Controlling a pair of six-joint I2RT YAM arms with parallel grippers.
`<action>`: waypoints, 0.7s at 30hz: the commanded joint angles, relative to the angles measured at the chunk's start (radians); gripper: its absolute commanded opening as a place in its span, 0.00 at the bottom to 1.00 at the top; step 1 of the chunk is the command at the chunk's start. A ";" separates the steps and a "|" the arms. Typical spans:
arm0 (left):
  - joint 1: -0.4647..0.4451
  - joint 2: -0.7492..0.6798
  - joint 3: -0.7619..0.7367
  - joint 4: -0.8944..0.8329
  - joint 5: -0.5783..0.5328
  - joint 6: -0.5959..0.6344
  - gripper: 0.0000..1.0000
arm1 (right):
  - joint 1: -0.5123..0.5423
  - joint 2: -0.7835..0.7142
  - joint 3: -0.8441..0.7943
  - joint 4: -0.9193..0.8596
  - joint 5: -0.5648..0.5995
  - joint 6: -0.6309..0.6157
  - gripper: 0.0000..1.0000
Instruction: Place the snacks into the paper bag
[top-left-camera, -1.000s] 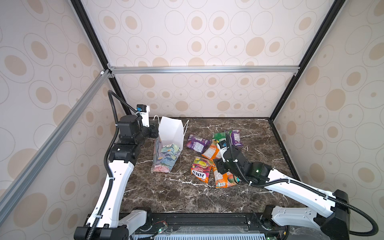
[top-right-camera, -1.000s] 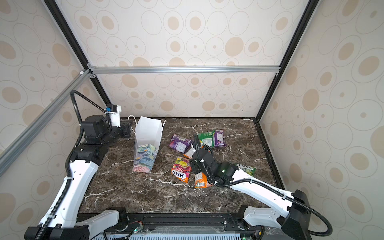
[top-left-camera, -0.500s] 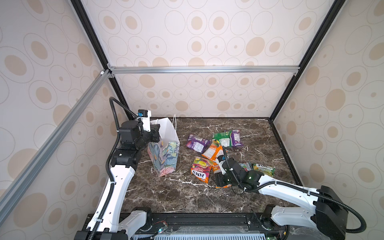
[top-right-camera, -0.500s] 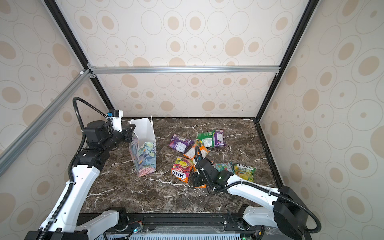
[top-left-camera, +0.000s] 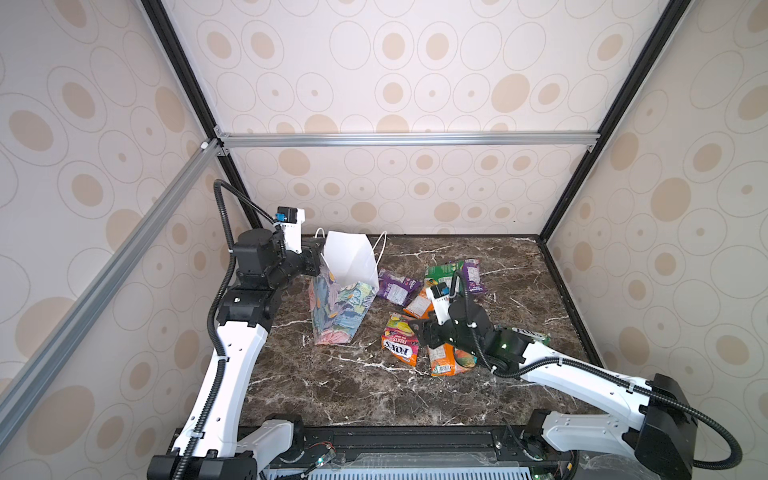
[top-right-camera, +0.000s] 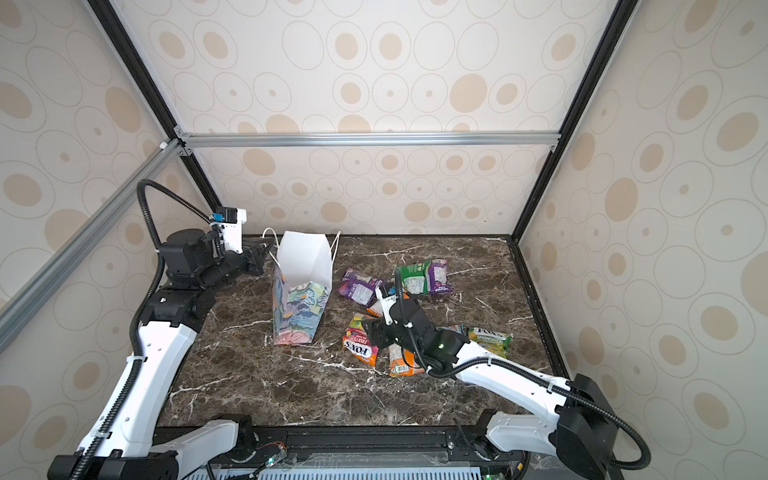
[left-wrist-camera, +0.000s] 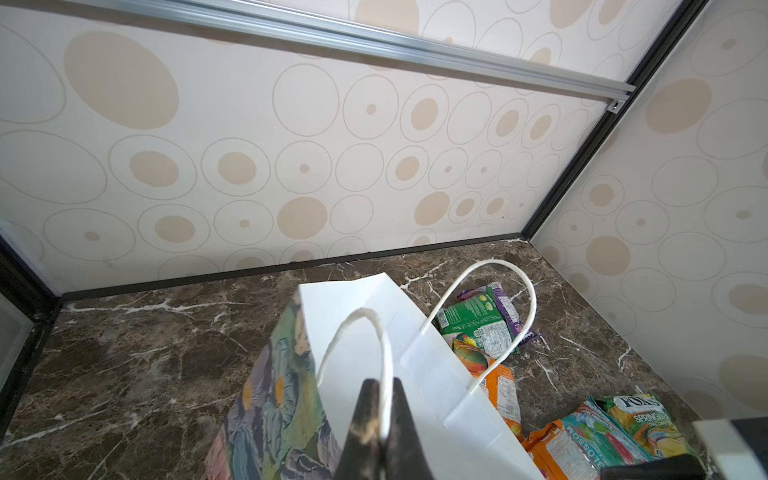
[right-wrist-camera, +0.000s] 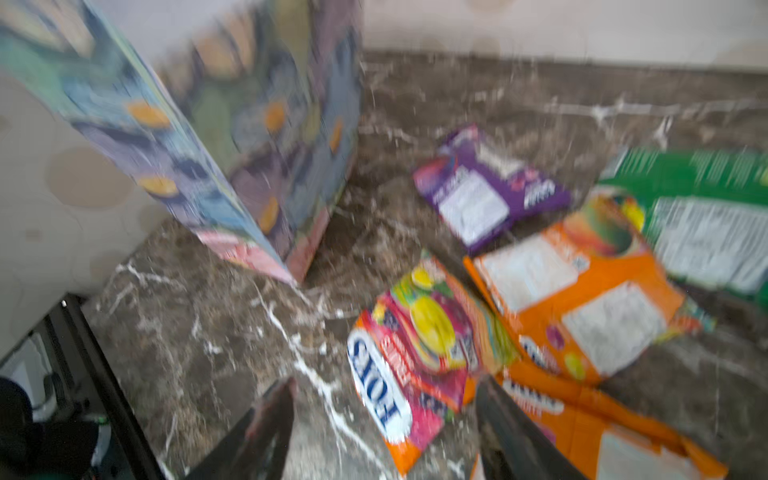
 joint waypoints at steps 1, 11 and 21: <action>-0.001 -0.014 -0.008 0.012 0.019 0.025 0.00 | 0.002 0.074 0.114 0.105 0.067 -0.086 0.73; -0.001 -0.026 -0.038 0.028 0.028 0.021 0.00 | 0.014 0.370 0.464 0.169 0.043 -0.095 0.81; -0.001 -0.031 -0.035 0.015 -0.031 0.028 0.00 | 0.050 0.312 0.486 0.047 0.106 -0.078 0.79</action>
